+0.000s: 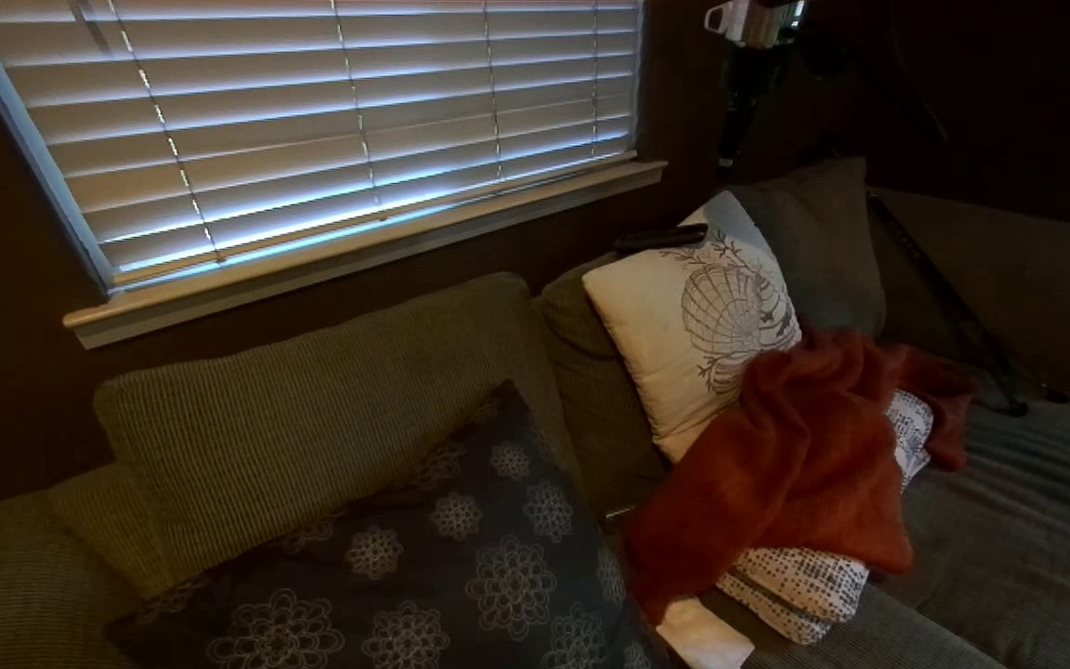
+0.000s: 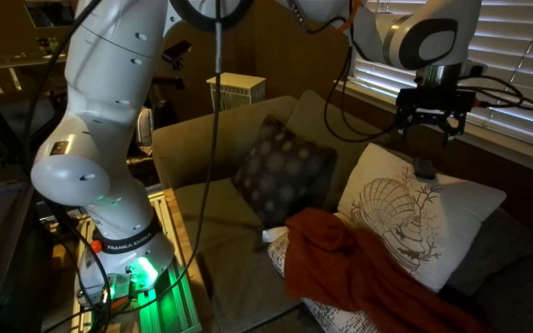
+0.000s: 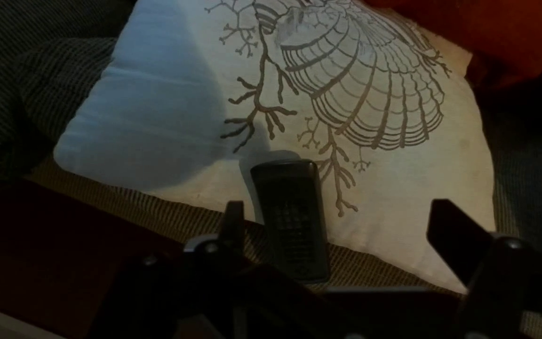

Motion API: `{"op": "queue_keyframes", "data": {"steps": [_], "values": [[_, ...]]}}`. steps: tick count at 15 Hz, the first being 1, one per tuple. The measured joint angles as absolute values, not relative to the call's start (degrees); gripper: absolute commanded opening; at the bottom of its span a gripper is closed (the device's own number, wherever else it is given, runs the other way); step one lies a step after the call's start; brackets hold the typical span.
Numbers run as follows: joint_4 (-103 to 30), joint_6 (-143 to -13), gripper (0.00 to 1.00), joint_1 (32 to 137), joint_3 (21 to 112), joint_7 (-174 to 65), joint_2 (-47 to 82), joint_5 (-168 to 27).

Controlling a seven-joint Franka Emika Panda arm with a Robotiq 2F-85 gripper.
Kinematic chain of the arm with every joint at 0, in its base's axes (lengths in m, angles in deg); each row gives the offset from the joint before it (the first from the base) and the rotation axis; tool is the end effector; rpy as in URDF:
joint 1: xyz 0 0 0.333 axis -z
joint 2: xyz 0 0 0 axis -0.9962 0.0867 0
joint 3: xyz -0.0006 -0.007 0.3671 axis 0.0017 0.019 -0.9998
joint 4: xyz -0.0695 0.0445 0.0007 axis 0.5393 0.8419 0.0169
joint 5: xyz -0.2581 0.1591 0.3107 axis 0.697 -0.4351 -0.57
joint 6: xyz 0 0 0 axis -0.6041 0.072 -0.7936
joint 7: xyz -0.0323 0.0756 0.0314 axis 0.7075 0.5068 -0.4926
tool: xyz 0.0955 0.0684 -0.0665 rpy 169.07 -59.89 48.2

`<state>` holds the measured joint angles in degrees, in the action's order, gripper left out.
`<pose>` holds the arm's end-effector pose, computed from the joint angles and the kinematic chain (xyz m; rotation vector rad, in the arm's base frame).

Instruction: Remove the black remote from the white pillow, place it on the brown fleece and then cover the remote with the fleece

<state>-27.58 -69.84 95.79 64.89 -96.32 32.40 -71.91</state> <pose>0.7760 -0.1791 0.3870 2.9284 0.6487 0.2440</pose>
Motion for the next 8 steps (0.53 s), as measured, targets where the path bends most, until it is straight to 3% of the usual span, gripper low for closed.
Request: {"op": "queue_keyframes", "data": {"steps": [8], "values": [[-26.15, -68.97, 1.0, 95.94, 64.56, -96.2, 33.81, -71.85]]}}
